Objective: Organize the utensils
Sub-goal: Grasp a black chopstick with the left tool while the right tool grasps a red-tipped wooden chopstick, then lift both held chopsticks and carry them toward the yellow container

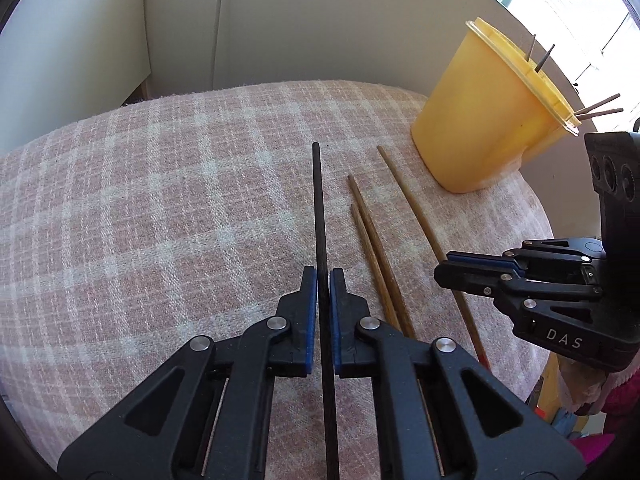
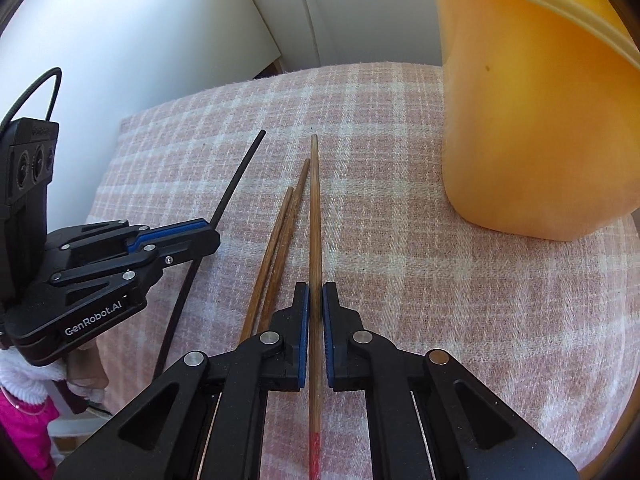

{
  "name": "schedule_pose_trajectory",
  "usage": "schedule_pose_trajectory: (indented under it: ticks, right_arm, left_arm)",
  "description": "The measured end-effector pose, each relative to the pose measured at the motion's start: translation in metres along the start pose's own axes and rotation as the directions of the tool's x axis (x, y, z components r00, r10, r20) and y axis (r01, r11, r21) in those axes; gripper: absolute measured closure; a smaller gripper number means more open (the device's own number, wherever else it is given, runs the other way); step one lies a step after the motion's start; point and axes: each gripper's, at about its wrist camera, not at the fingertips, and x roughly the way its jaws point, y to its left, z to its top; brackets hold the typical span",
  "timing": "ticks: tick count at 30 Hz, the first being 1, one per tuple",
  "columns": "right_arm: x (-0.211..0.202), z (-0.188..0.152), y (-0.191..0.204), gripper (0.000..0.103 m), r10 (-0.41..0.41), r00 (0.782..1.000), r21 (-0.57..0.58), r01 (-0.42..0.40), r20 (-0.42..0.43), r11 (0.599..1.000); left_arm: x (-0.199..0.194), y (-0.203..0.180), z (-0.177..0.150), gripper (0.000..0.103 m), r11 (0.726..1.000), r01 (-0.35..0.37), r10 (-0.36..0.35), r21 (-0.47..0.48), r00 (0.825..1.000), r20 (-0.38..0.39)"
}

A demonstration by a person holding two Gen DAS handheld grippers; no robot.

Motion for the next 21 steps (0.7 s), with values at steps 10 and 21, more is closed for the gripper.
schedule_pose_trajectory:
  ticks: [10, 21]
  right_arm:
    - [-0.051, -0.008, -0.01, 0.098, 0.006, 0.99, -0.032, -0.002, 0.14, 0.999]
    - [-0.063, -0.016, -0.01, 0.098, 0.005, 0.987, -0.036, 0.001, 0.161, 0.999]
  left_arm:
    - [-0.069, -0.016, -0.01, 0.099, 0.999, -0.015, 0.012, 0.049, 0.998, 0.062]
    - [-0.013, -0.019, -0.011, 0.092, 0.996, -0.065, 0.073, 0.062, 0.987, -0.146]
